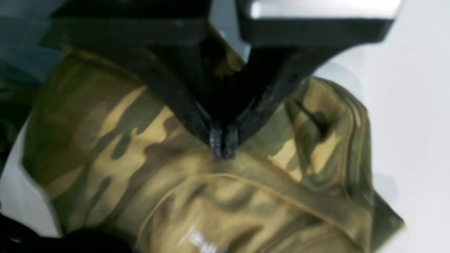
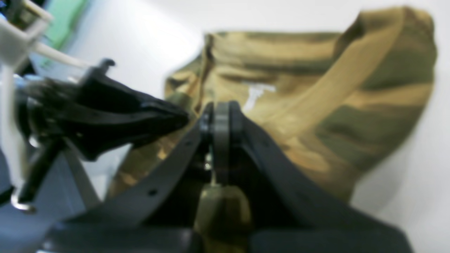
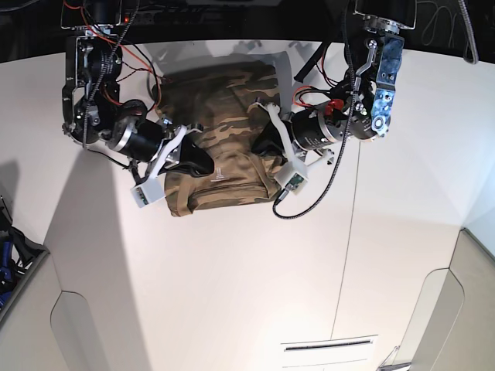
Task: Fold the T-shirt properly
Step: 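Press and square the folded bundle with both grippers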
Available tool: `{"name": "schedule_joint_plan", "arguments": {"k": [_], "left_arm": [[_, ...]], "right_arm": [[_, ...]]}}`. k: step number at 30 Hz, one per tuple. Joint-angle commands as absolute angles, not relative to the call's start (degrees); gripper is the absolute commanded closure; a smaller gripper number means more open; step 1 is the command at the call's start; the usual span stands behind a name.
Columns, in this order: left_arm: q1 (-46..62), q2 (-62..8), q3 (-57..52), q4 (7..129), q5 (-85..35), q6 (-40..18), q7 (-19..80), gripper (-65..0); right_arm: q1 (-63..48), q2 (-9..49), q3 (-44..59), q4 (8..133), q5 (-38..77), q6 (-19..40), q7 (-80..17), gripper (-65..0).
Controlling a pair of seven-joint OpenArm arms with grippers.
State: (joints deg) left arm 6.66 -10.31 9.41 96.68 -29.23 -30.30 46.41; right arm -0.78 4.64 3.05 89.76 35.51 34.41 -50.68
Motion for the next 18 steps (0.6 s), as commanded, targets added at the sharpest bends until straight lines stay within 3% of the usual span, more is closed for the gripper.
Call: {"name": "schedule_joint_plan", "arguments": {"k": [1, 10, 18], "left_arm": [[6.02, -10.33, 9.30, 96.57, -29.36, -30.68, 45.10, 0.0], [6.04, -10.33, 9.30, 93.73, -28.40, -30.68, 43.94, 0.0], [5.78, -10.33, 9.30, 95.37, -28.53, -30.89, 44.47, 0.0]], "right_arm": [[0.93, 4.93, 2.57, 89.32, 35.18, 34.28, -48.86, 0.0], [6.31, 7.53, 2.39, 73.60, 33.58, 34.24, -47.48, 0.0], [6.28, 7.62, 2.39, 76.18, 40.56, 34.28, -49.28, 0.0]]}}
